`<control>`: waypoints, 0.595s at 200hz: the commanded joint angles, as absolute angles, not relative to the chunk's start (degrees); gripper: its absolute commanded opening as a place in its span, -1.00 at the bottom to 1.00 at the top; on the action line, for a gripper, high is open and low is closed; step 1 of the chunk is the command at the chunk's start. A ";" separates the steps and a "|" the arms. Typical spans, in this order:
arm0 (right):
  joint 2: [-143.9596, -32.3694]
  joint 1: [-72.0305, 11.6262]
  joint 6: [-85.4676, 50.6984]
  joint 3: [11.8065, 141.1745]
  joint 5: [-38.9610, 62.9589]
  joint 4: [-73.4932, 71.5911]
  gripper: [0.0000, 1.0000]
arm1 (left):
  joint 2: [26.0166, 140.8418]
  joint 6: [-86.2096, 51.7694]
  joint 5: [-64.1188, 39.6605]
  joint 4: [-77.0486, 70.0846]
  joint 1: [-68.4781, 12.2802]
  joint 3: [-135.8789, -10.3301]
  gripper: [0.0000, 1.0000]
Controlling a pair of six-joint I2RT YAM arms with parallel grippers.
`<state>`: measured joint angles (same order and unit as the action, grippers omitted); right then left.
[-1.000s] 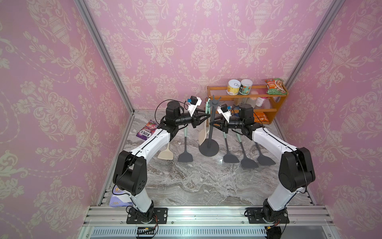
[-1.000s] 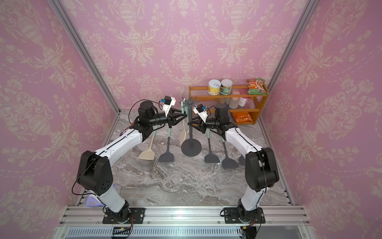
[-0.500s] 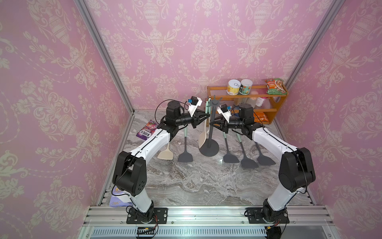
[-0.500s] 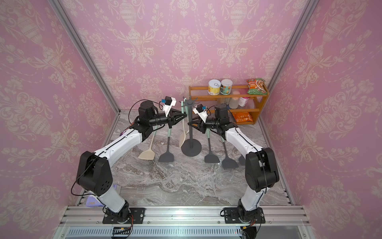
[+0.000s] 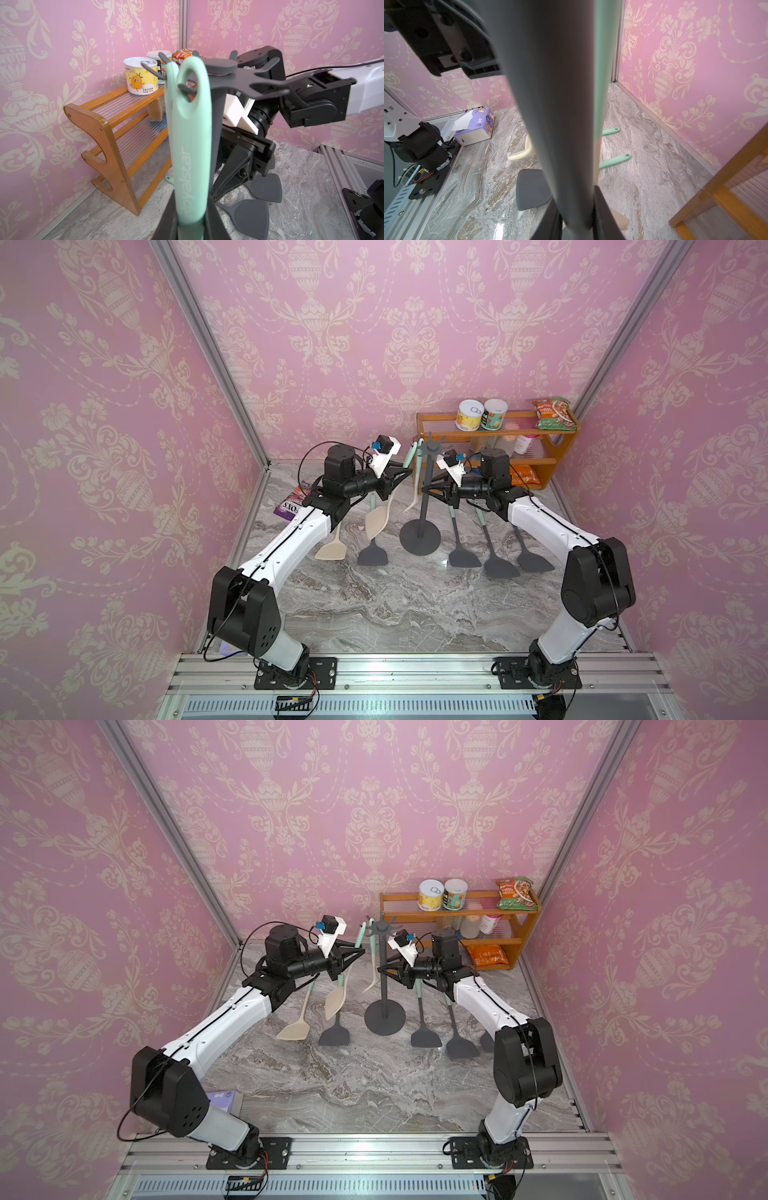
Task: Take the spatula off the kitchen utensil rack
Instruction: Take off the spatula from the rack.
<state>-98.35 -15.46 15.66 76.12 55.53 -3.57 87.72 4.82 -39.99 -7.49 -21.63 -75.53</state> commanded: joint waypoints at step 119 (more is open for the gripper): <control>-97.08 -15.29 12.88 73.52 53.81 8.44 -1.00 | 79.20 17.85 -24.38 3.40 -21.63 -75.44 -1.00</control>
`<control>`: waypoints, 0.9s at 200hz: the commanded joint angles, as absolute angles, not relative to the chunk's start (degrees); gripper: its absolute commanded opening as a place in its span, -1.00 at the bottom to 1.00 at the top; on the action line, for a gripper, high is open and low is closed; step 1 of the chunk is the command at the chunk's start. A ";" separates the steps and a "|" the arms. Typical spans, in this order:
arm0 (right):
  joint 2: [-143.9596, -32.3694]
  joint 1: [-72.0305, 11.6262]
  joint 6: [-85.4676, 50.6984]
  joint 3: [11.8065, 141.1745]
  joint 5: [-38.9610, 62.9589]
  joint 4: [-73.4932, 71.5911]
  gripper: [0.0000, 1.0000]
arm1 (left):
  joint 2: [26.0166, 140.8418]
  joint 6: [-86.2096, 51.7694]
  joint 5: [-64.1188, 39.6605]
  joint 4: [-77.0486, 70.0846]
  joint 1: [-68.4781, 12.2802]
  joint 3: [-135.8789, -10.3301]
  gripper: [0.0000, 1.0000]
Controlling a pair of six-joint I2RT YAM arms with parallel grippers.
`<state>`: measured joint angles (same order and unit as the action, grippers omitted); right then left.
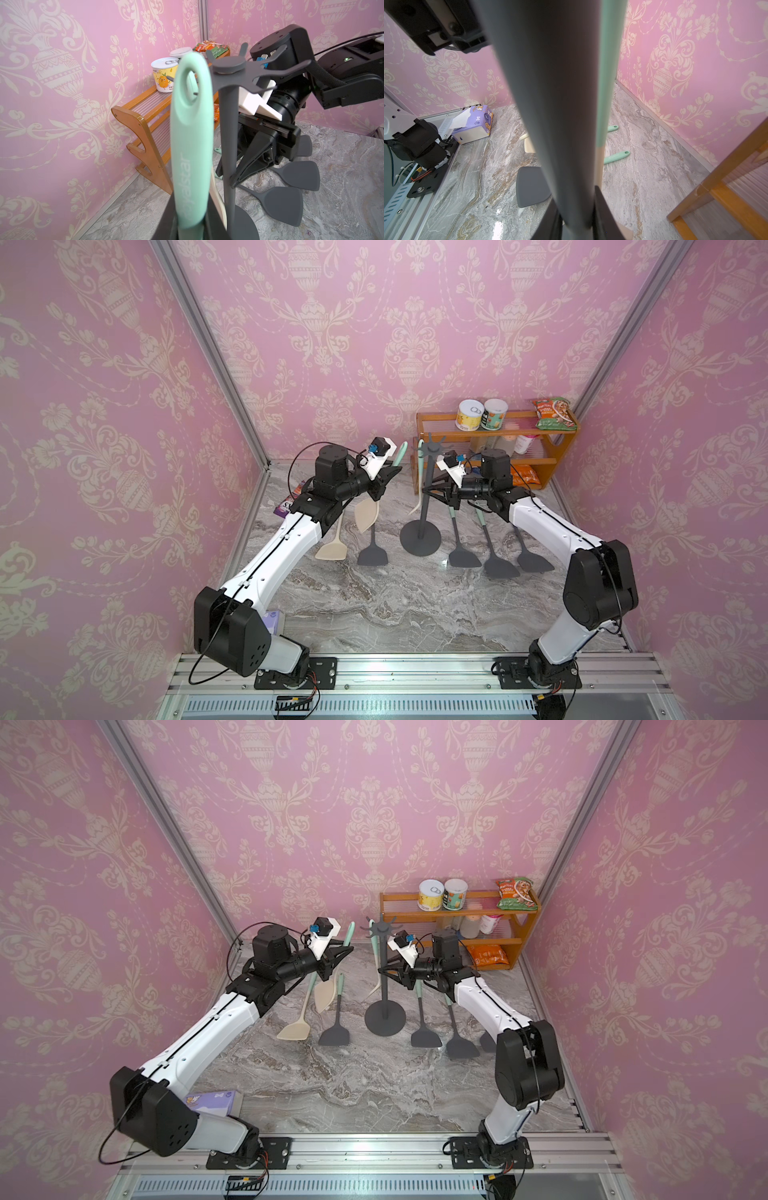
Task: Take the spatula off the kitchen utensil rack
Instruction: Take off the spatula from the rack, then place the spatula at the center of the board.
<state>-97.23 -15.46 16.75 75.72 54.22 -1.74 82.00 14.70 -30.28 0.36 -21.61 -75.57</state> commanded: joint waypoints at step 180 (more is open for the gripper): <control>-97.04 -15.28 14.16 73.98 51.77 11.40 -1.00 | 84.46 0.42 -3.23 42.86 -7.95 -84.54 -1.00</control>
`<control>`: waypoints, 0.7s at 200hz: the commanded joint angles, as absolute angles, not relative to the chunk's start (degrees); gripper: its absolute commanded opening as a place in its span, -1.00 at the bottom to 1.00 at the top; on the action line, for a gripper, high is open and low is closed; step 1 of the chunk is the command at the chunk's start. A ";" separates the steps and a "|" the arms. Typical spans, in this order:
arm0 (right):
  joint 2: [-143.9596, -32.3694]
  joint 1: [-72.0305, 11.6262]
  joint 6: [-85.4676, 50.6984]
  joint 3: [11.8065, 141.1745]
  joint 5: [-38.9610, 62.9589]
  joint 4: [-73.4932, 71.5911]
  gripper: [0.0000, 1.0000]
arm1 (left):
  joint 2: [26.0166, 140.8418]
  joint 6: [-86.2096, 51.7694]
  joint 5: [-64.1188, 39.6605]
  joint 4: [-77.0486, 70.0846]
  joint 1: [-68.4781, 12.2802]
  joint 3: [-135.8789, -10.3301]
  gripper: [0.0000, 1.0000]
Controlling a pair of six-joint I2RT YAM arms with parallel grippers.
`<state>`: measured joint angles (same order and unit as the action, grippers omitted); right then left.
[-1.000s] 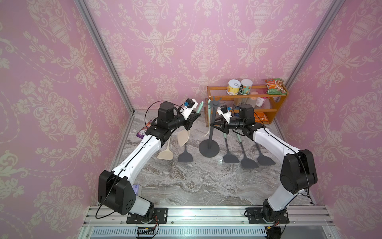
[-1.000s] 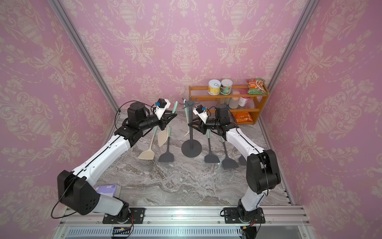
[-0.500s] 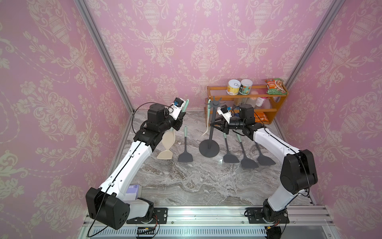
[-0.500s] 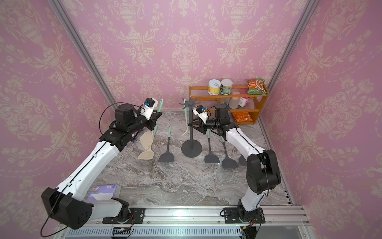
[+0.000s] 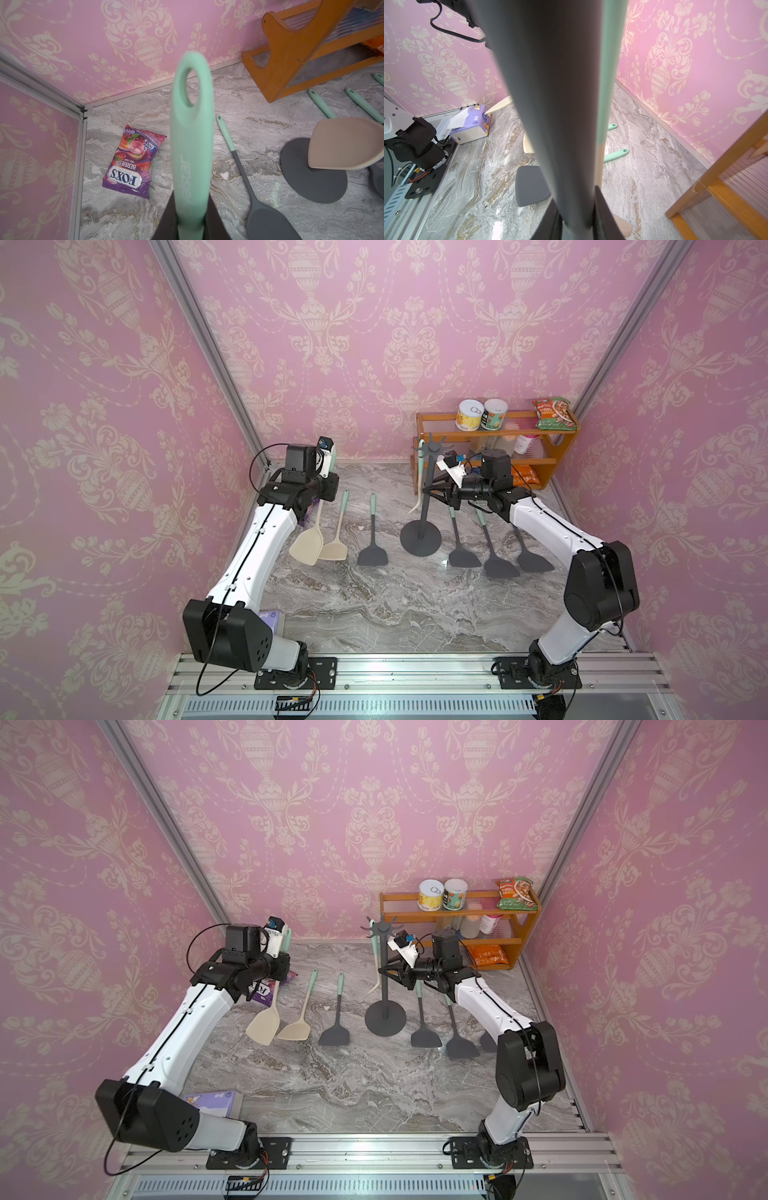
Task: Take the spatula off the kitchen utensil rack
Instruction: Place the spatula at the center of the board.
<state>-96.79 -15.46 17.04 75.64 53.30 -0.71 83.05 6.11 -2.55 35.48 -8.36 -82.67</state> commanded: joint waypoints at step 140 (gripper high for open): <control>-97.00 -15.20 13.80 73.83 51.79 11.07 -1.00 | 91.82 -2.67 8.43 50.75 -7.40 -86.37 -1.00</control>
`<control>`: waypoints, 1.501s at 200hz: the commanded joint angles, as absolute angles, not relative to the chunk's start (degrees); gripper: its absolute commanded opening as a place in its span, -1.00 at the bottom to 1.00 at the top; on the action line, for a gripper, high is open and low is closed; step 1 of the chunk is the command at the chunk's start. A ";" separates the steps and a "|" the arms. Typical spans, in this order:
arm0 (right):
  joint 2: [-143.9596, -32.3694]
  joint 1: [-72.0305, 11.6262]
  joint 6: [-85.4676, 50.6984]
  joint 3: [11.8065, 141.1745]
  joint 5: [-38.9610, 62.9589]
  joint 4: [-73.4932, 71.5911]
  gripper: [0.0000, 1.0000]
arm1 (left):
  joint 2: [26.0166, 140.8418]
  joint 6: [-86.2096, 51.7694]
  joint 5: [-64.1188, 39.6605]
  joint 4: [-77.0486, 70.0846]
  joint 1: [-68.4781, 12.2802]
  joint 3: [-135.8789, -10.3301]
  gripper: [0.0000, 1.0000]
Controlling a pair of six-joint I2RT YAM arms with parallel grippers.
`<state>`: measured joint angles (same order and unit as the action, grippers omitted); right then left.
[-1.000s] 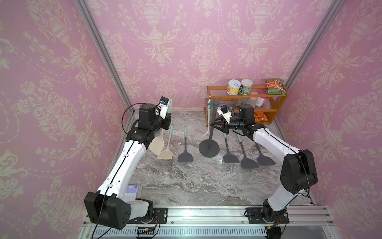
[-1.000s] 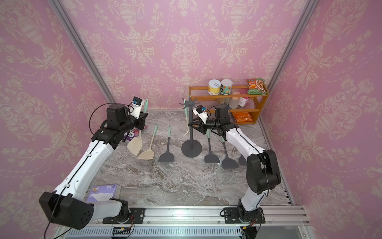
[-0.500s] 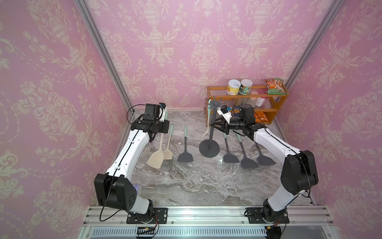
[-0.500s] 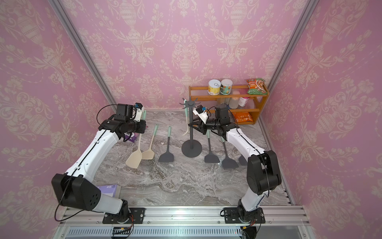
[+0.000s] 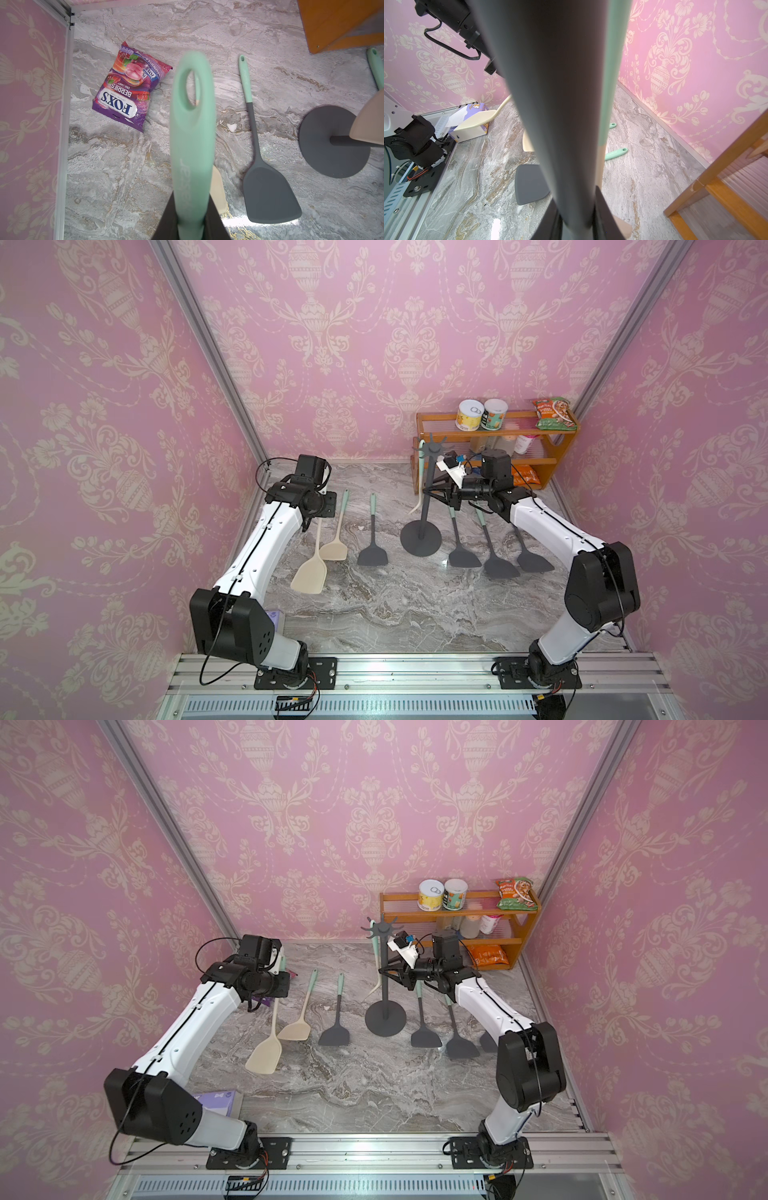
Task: Take the spatula off the kitchen utensil rack
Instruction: Place the spatula at the center of the board.
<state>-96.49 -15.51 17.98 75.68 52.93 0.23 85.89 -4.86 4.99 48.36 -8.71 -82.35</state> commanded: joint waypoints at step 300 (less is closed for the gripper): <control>-97.33 -14.68 14.94 75.86 48.71 15.56 -1.00 | 133.01 6.77 5.38 48.84 -2.38 -114.53 -1.00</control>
<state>-96.49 -15.46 18.50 77.17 51.77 3.53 130.74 5.74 6.11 46.35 -3.09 -110.69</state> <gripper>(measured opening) 0.241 0.177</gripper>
